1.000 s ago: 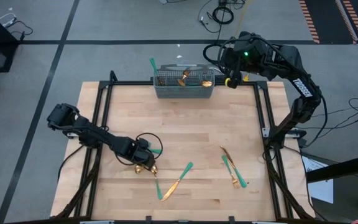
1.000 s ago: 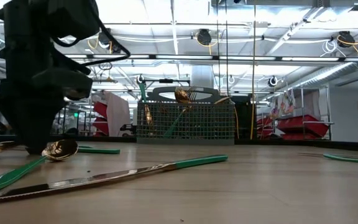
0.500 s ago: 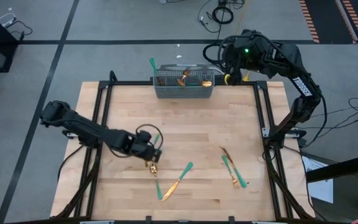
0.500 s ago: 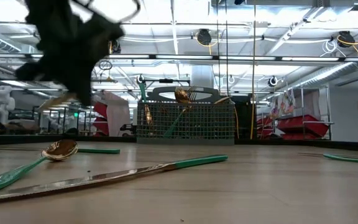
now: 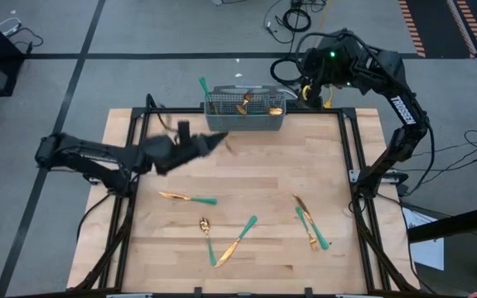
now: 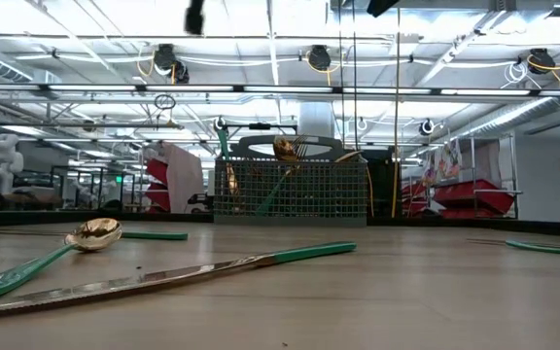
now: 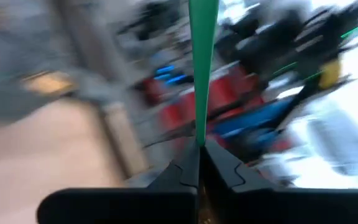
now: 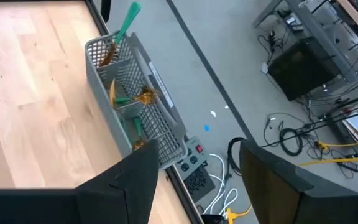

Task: Sort silverware
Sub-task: Put the green spoon into the gray silverware organizer

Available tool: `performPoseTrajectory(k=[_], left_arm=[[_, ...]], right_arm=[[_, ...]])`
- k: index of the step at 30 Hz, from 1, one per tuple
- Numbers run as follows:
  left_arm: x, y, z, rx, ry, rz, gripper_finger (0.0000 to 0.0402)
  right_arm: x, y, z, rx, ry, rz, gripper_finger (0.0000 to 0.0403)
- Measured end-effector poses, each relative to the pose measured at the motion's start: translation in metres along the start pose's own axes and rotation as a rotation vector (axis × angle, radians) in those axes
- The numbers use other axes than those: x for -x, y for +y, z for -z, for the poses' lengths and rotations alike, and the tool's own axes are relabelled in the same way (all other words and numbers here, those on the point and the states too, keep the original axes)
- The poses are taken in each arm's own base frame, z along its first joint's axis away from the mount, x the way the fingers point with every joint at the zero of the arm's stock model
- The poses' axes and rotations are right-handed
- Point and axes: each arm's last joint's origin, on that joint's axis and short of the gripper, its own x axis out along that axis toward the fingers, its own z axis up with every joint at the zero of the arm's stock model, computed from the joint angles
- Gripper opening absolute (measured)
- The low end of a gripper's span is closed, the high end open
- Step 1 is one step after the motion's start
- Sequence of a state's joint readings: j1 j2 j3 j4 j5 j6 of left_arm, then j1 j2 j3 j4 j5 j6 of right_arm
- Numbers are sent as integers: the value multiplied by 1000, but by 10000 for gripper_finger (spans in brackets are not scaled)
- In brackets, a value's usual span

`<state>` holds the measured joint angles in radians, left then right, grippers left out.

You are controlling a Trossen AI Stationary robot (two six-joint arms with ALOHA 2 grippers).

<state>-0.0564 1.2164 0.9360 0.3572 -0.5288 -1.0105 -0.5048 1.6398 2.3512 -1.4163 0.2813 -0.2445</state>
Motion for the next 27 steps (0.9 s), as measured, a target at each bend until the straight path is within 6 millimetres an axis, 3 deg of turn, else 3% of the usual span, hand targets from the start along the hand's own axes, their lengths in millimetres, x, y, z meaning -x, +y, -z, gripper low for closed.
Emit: performPoseTrajectory(k=[6, 11, 19, 24, 27], left_arm=[[-29, -1, -53, 177, -156, 456, 4], [-56, 29, -73, 451, -201, 742, 4], [-109, 93, -42, 826, -42, 722, 5], [-137, 90, -20, 1072, -7, 741, 8], [-150, 86, -12, 1194, -105, 758, 9]], right_arm=[[0, 0, 1, -34, 7, -2, 210], [0, 0, 1, -74, 8, 2, 210], [0, 0, 1, -144, 8, 4, 210], [0, 0, 1, -202, 9, 7, 210], [0, 0, 1, -247, 10, 8, 210]])
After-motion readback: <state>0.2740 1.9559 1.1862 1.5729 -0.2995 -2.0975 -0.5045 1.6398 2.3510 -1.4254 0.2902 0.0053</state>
